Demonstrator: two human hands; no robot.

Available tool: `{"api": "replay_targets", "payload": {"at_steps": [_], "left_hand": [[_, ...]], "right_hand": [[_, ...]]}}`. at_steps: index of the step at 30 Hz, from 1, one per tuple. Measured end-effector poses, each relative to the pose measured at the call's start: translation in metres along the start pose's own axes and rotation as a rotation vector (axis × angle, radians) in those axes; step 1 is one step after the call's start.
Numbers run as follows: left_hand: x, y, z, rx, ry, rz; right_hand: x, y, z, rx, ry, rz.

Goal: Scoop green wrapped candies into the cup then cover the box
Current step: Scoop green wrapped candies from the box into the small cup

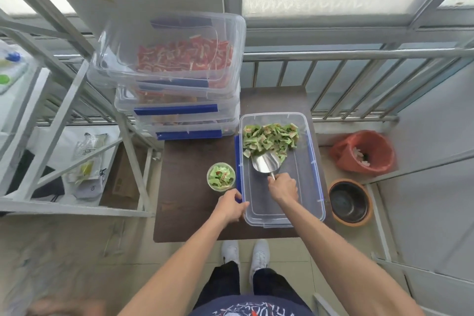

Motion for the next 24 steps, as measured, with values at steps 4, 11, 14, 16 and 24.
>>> {"api": "replay_targets", "payload": {"at_steps": [4,11,14,16,24], "left_hand": [[0.004,0.005,-0.004,0.012,-0.034,0.005],[0.004,0.014,-0.012,0.024,0.006,0.078],[0.006,0.013,-0.012,0.026,0.016,0.081],[0.005,0.014,-0.01,0.022,0.003,0.078],[0.002,0.014,-0.006,-0.024,0.001,0.137]], "right_hand": [[0.007,0.024,0.031,-0.04,0.05,0.034],[-0.019,0.037,0.024,-0.002,0.081,0.061],[-0.001,0.009,0.019,0.002,0.019,0.04],[0.003,-0.005,0.008,-0.004,-0.035,0.046],[0.008,0.002,0.047,0.051,-0.055,0.028]]}}
Point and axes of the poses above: each hand's wrist, its own y-axis towards the middle knuckle, its own x-axis out of the back of the hand, z = x × y, the point moved 7 cm from there along y, towards the middle knuckle, and after that the axes turned 14 degrees about -y, right-handed, at the moved point
